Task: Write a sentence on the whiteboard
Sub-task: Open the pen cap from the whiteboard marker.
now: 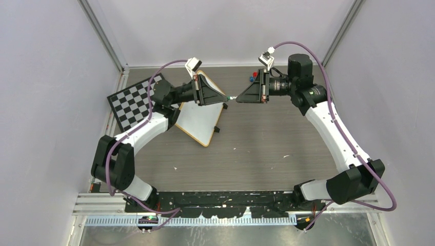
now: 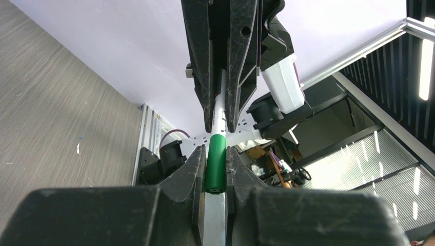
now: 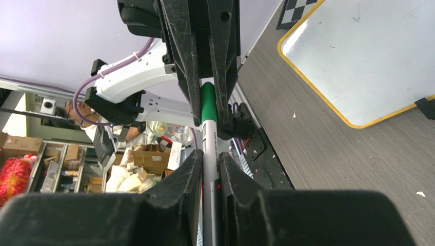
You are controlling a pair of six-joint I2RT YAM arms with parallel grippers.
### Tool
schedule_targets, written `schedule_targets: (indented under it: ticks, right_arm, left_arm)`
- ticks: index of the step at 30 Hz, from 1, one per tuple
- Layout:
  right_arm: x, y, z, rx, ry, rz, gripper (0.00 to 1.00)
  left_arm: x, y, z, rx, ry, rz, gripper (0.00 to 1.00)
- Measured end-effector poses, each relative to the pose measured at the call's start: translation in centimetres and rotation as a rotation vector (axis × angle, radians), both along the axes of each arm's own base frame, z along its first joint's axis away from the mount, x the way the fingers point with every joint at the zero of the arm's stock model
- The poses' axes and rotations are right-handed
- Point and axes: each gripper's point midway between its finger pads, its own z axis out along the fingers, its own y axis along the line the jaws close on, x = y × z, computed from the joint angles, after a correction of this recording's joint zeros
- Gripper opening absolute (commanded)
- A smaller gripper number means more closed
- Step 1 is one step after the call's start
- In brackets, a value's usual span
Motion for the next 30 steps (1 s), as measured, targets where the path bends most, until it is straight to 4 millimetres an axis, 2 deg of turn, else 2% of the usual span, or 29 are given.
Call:
schedule_targets:
  ticks: [3, 8, 10, 13, 23, 25, 30]
  right_arm:
    - [0.3, -0.1, 0.1, 0.002, 0.002, -0.013, 0.27]
    - [0.6, -0.1, 0.1, 0.003, 0.002, -0.02, 0.22]
    - [0.6, -0.1, 0.1, 0.004, 0.001, -0.021, 0.16]
    - [0.6, -0.1, 0.1, 0.004, -0.002, -0.019, 0.01]
    - [1.0, -0.8, 0.0, 0.005, -0.001, -0.031, 0.0]
    - [1.8, -2.2, 0.2, 0.01, 0.01, -0.063, 0.0]
    - [5.8, -8.1, 1.8, 0.021, -0.045, -0.258, 0.0]
  left_arm:
    - [0.0, -0.1, -0.2, 0.0, 0.006, 0.002, 0.0]
    - [0.0, -0.2, -0.2, -0.001, 0.01, 0.003, 0.0]
    - [-0.1, -0.3, -0.3, 0.0, 0.012, 0.003, 0.0]
    - [-0.1, -0.4, -0.3, -0.001, 0.014, 0.004, 0.0]
    - [0.5, 0.0, -0.4, 0.001, 0.028, 0.032, 0.0]
    - [0.6, 1.1, -0.9, 0.014, 0.032, 0.048, 0.0]
    - [4.6, 7.5, -2.5, 0.04, 0.071, 0.222, 0.0]
